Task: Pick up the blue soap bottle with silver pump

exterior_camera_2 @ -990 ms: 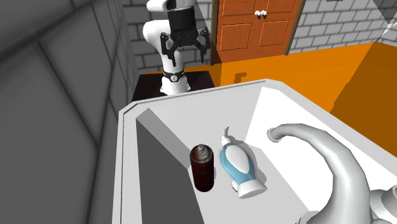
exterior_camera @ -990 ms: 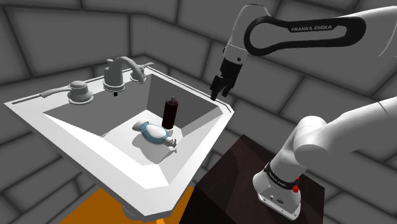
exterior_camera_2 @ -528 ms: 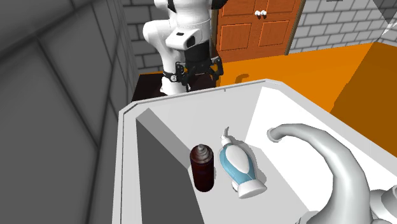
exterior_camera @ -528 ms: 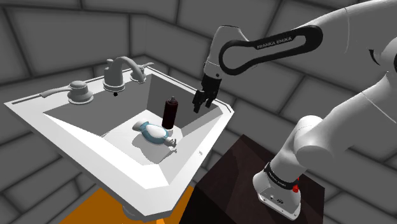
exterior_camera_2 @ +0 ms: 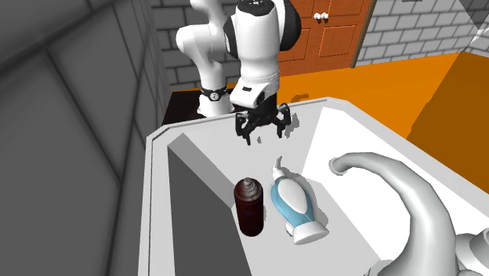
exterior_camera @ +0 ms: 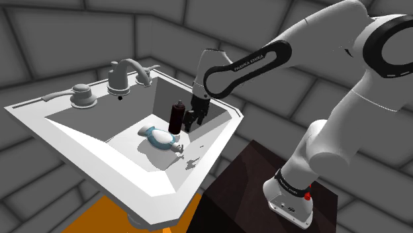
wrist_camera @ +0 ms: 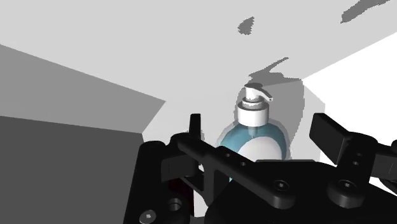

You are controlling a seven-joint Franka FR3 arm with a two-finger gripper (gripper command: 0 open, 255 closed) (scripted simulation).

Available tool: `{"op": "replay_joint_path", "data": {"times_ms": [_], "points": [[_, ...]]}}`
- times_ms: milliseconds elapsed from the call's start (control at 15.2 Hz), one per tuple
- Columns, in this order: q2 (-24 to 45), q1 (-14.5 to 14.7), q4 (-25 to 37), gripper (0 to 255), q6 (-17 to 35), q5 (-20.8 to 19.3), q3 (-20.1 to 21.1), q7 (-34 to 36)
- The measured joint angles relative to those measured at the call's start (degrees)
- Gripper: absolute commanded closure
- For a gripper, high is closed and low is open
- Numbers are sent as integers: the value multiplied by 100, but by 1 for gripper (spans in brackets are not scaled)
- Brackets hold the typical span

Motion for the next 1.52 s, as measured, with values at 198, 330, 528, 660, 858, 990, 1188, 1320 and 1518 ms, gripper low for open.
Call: {"op": "replay_joint_path", "data": {"times_ms": [198,330,528,660,858,990,1188,1320,1518], "points": [[684,92,248,0,421,10,91,-26],[1099,170,418,0,654,2,155,-4],[1670,237,710,0,913,-36,198,-33],[1877,246,804,0,1023,-47,199,-51],[2096,254,814,0,1231,-41,202,-78],[2279,260,871,0,1358,-45,199,-92],[2362,258,858,255,1453,-38,201,-110],[2370,260,854,255,1465,-36,202,-110],[2370,261,853,255,1468,-37,202,-110]]}}
